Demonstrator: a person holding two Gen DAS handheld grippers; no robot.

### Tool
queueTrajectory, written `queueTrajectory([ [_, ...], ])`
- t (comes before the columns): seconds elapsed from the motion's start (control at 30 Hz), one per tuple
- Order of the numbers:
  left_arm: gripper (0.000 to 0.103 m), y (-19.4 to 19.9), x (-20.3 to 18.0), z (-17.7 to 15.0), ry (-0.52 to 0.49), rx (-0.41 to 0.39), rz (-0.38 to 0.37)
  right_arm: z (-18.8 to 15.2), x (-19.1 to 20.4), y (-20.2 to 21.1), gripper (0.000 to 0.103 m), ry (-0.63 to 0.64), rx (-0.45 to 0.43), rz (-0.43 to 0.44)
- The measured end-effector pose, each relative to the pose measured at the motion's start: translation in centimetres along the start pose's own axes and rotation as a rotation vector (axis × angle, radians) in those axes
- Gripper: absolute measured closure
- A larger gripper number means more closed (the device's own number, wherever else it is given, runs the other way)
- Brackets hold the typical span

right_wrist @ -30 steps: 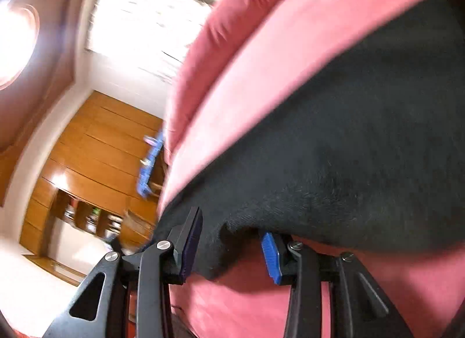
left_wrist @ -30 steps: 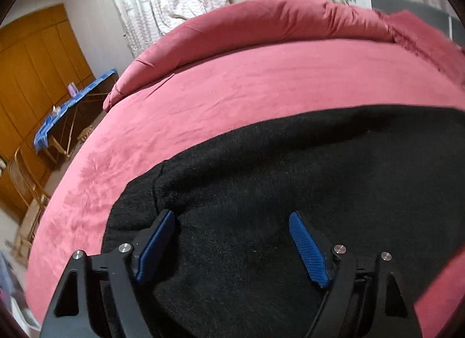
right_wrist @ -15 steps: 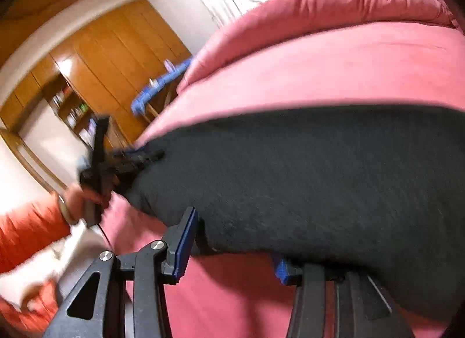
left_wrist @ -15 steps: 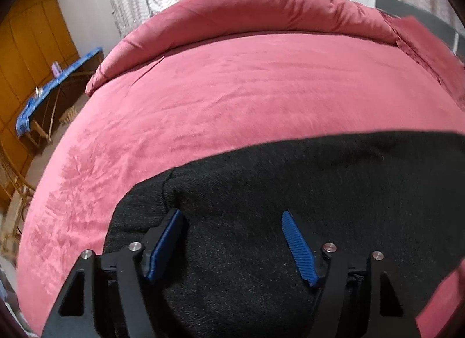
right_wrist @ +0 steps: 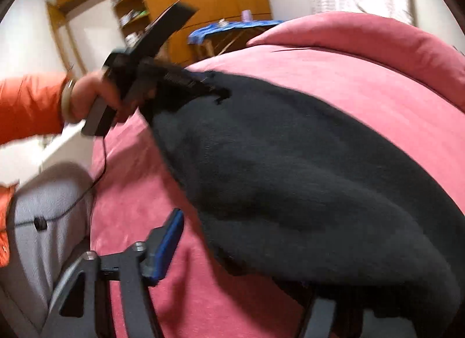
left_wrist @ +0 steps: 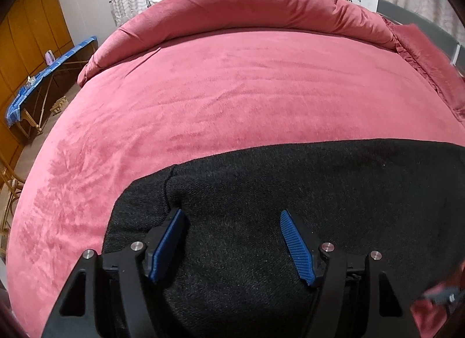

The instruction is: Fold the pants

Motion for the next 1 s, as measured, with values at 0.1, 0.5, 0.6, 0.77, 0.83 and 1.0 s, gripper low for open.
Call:
queueTrajectory([
  [0.1,0.033,0.9,0.0,-0.4,-0.021,0.008,-0.016,0.2,2.4,1.0,0.087,-0.072,-0.010,0.123],
  [0.5,0.033,4.2,-1.2,-4.0,-0.146,-0.064,0.115,-4.2,10.5,-0.9,0.069,-0.395,0.045,0.157],
  [0.6,0.031,8.3,-0.8,-3.1,-0.026,-0.207,0.195,-3.0,11.0,1.1,0.058,-0.443,0.012,0.209],
  [0.77,0.021,12.0,-6.6,-4.6,0.114,-0.275,-0.098,-5.3,8.6,7.7,0.058,-0.578,-0.016,0.192],
  [0.83,0.017,11.3,-10.0,-5.9,0.097,-0.225,-0.194,-6.8,5.8,12.3,0.058,-0.686,-0.099,0.144],
  [1.0,0.017,6.9,-16.0,-8.6,-0.052,-0.110,-0.189,-15.4,-3.4,26.0,0.052,-0.966,-0.287,-0.160],
])
Point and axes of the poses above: each gripper's, at about its wrist camera, not at the fingertips, and y roughly against the way its jaws point, x to its left, z to its top, the point moved 10 cm from there along -y, roughly the way its jaws point, and after that the axes turned 13 degrees about y, right-handed, at the moved point
